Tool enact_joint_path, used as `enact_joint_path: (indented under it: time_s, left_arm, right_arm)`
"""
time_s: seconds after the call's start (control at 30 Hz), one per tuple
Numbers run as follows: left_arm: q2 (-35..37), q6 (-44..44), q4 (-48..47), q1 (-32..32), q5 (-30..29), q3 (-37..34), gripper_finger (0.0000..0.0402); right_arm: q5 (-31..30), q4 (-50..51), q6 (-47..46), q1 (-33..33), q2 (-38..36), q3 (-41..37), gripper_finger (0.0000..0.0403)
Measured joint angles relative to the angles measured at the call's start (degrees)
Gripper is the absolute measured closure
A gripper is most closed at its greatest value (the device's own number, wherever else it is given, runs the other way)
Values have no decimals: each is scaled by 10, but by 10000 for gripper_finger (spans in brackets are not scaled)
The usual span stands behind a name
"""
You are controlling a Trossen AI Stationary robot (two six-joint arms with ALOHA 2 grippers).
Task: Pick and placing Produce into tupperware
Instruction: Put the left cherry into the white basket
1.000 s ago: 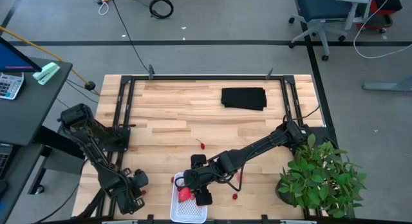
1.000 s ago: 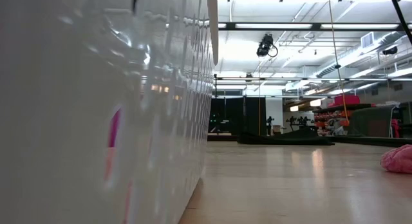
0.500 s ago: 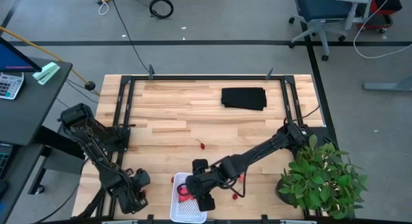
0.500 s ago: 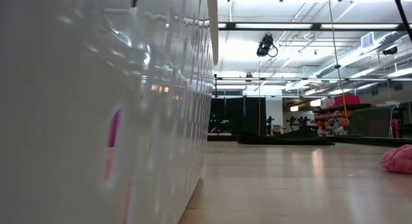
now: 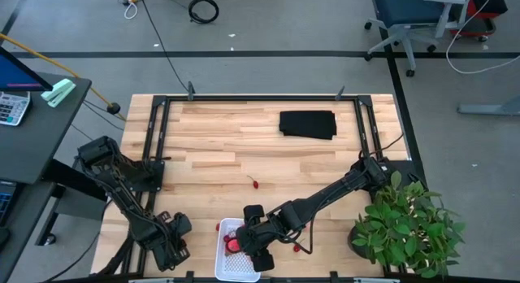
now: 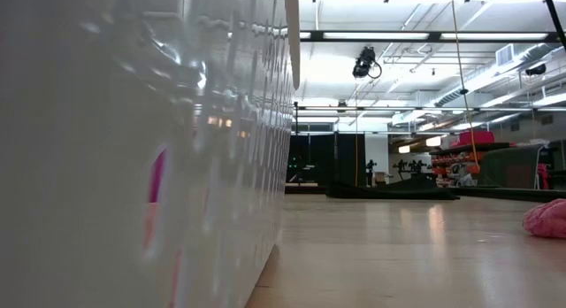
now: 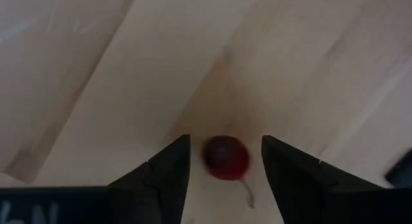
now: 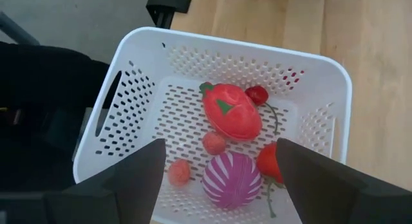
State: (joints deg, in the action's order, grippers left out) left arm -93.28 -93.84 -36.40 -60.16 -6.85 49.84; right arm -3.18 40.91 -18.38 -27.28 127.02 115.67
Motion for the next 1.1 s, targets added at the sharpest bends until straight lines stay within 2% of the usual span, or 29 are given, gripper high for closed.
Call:
enact_joint_path:
  time_s: [0.47,0.8,0.93,1.1]
  left_arm:
    - [-5,-15,2,0,0,0,234]
    - [-5,-15,2,0,-1,0,297]
    - [-5,-15,2,0,-26,0,312]
    - [-4,-14,3,12,-49,0,311]
  right_arm:
    - [0,-2,5,2,0,0,100]
    - [0,-2,5,2,0,0,100]
    - [0,-2,6,3,0,0,100]
    - [1,-2,5,3,0,0,100]
